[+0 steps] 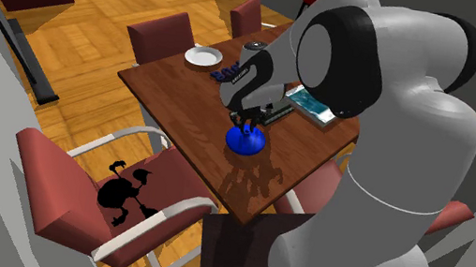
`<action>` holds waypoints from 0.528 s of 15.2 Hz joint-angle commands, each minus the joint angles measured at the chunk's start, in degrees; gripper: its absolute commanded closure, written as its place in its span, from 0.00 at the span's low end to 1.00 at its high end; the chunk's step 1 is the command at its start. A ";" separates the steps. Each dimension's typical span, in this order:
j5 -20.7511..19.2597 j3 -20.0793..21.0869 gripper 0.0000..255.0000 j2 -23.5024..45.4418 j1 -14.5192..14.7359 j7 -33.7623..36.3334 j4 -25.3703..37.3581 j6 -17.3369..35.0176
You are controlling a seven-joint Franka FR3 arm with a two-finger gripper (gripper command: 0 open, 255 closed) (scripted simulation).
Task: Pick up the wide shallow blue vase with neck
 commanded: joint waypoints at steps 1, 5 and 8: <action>0.01 -0.03 1.00 0.01 -0.06 -0.06 -0.22 0.12; 1.18 0.40 1.00 -2.44 -0.32 -0.99 0.16 -2.62; 1.99 0.64 1.00 -4.18 -0.46 -1.63 0.57 -4.71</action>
